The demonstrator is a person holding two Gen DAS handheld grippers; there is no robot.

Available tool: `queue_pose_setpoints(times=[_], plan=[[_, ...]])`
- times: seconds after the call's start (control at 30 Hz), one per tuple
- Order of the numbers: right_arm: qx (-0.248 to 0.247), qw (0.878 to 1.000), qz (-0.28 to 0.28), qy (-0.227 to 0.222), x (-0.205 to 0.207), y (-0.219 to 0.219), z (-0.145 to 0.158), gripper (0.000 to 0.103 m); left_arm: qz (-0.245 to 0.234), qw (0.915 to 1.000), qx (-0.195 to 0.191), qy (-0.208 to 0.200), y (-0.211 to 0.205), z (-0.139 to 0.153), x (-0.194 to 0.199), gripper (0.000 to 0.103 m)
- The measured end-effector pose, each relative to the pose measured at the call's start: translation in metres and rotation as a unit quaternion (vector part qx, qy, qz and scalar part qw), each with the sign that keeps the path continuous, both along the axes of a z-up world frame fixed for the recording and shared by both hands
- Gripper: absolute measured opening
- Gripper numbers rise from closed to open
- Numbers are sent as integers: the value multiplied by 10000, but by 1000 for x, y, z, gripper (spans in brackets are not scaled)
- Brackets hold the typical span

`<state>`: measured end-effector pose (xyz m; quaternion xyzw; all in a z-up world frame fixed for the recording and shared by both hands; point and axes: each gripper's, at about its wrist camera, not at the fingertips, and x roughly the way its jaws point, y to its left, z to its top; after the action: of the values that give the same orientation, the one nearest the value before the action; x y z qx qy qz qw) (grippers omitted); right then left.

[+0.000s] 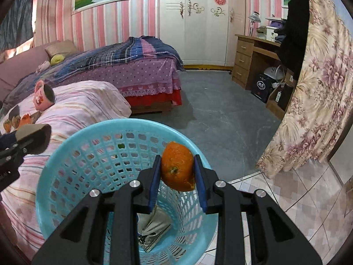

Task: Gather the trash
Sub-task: 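Open the left tool then the right tool over the basket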

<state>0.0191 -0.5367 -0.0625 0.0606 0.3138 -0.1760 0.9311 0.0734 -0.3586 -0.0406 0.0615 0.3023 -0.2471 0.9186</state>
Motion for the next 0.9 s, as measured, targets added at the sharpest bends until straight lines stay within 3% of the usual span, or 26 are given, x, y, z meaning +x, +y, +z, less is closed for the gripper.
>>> queue_pose_setpoints(times=[0.13,0.17,0.27,0.4,0.77,0.8,0.87,0.9], plan=[[12,10000,-16,-13,-1,0,-1,29,-164,9997,-129,137,-14,2,2,53],[15,10000,-23,-12,-1,0,-1,29,-189,9996,-132,149,-15,2,2,56],[38,10000,-46,-37,-2,-1,0,29,-165,9997,-114,112,-13,1,2,78],[39,10000,-67,-51,-2,0,-1,30,-22,9998,-164,89,-3,2,8,88],[-49,9999,84,-27,6,17,1,30,553,9983,-25,-178,47,8,22,97],[-37,9999,99,-31,6,18,2,32,610,9980,-42,-155,55,8,24,97],[-20,9999,116,-77,7,22,3,46,689,9975,-57,-155,66,10,25,97],[-30,9999,119,-98,7,25,3,62,745,9971,-53,-168,73,11,26,97]])
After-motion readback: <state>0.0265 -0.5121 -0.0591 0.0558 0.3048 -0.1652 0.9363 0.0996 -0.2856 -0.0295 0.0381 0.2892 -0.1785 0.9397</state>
